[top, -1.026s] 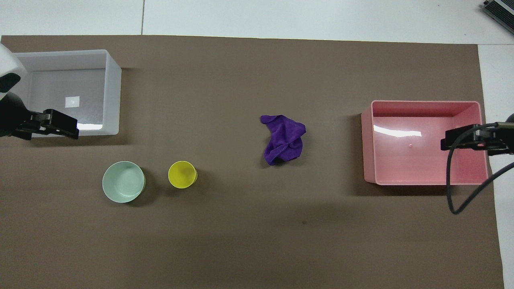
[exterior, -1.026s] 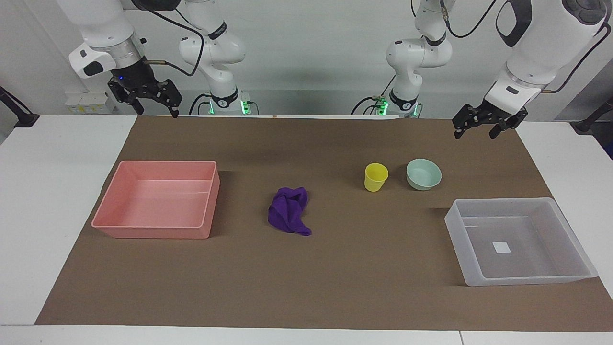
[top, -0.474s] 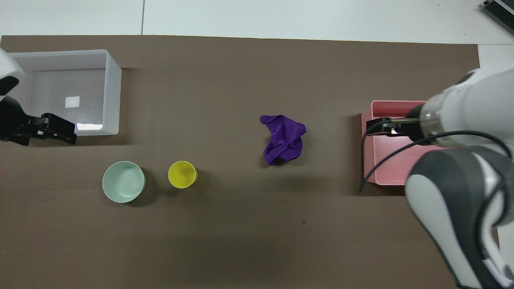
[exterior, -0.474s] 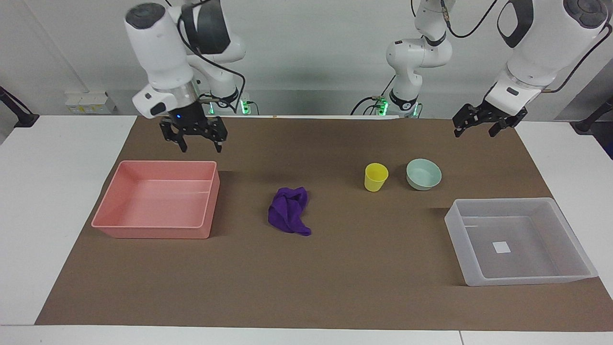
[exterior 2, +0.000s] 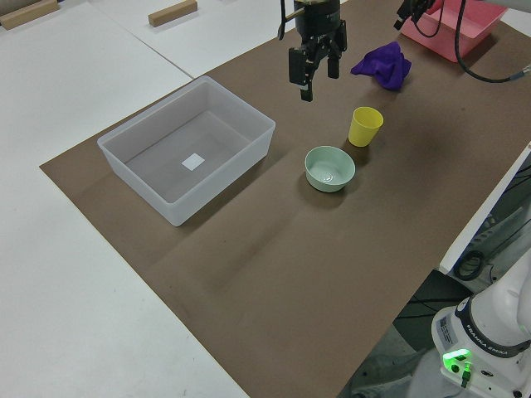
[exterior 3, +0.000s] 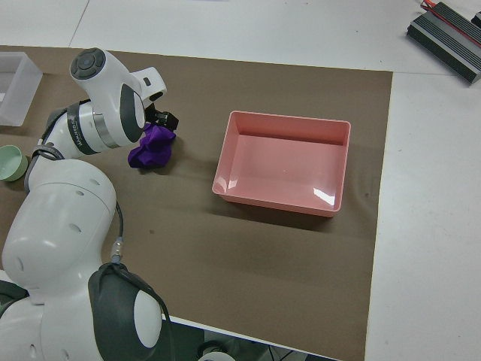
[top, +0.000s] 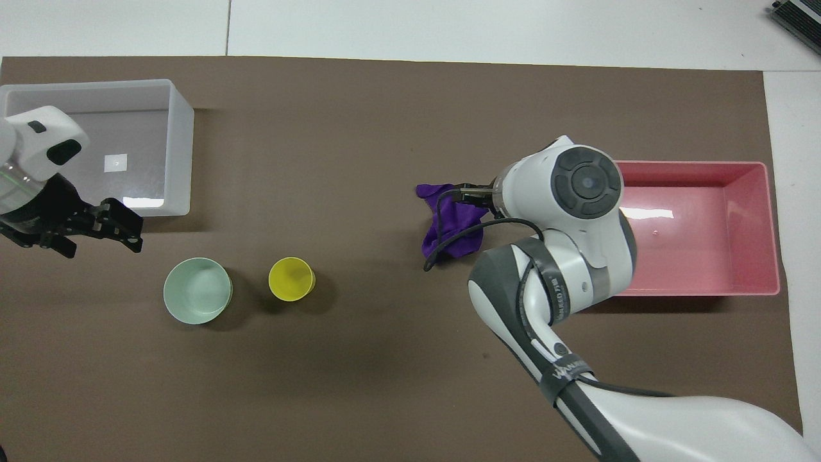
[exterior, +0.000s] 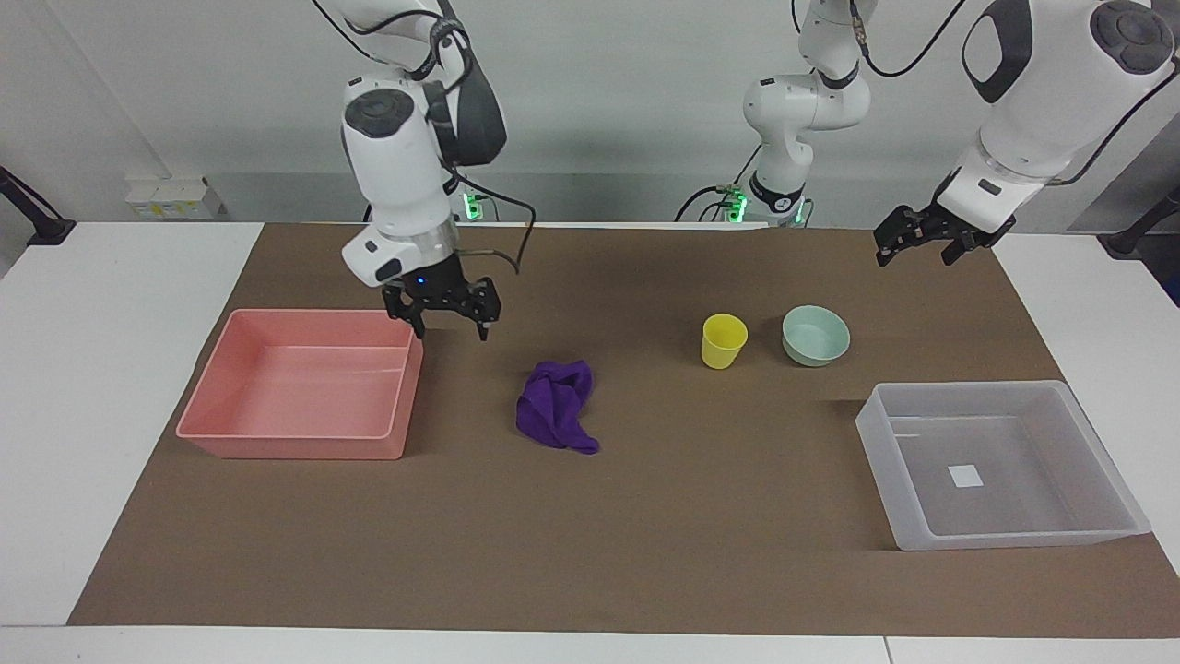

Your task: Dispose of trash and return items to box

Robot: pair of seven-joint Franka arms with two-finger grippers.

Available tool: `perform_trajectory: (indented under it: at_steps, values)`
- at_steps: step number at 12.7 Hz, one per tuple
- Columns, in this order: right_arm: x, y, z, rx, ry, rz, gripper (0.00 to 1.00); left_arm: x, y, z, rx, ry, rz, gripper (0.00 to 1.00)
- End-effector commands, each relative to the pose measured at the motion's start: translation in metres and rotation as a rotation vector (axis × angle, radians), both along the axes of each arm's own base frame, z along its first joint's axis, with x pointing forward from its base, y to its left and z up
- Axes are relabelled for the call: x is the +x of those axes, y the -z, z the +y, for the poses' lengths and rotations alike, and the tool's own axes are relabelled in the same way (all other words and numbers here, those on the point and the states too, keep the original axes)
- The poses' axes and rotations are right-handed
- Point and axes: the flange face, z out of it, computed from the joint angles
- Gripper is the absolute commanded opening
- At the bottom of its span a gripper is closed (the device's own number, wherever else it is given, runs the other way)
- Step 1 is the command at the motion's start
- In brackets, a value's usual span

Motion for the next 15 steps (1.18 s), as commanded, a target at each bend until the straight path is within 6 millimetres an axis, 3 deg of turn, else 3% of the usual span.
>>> perform_trajectory:
  at_steps: [1,2,3,4,5,10,12,13,14,15]
  values:
    - [0.002,0.032,0.015,0.017,0.008,-0.021,1.00,-0.047,0.034,-0.002,0.006,-0.011,-0.068,1.00]
    - [-0.001,0.050,0.028,0.023,0.008,-0.029,1.00,-0.065,0.054,-0.004,0.007,0.001,-0.092,1.00]
    - [-0.002,0.057,0.035,0.027,-0.006,-0.040,0.76,-0.076,0.074,-0.005,0.000,0.029,-0.106,1.00]
    - [-0.003,0.059,0.034,0.022,-0.010,-0.033,0.31,-0.084,0.095,-0.007,-0.009,0.070,-0.110,1.00]
    - [-0.003,0.060,0.034,0.023,0.003,-0.029,0.01,-0.088,0.110,-0.009,-0.020,0.112,-0.118,1.00]
    - [-0.013,0.070,0.030,0.020,0.044,0.001,0.00,-0.091,0.171,-0.006,-0.037,0.145,-0.210,1.00]
    - [-0.012,0.054,0.022,0.014,0.055,0.014,0.00,-0.089,0.183,-0.001,-0.045,0.126,-0.200,1.00]
    - [-0.012,0.035,0.017,0.011,0.061,0.021,0.00,-0.087,0.193,0.004,-0.046,0.115,-0.182,1.00]
    - [-0.012,0.013,0.007,0.001,0.068,0.023,0.00,-0.086,0.195,0.007,-0.047,0.110,-0.178,0.77]
    - [-0.012,-0.012,-0.002,0.002,0.081,0.025,0.00,-0.086,0.194,0.008,-0.047,0.109,-0.175,0.42]
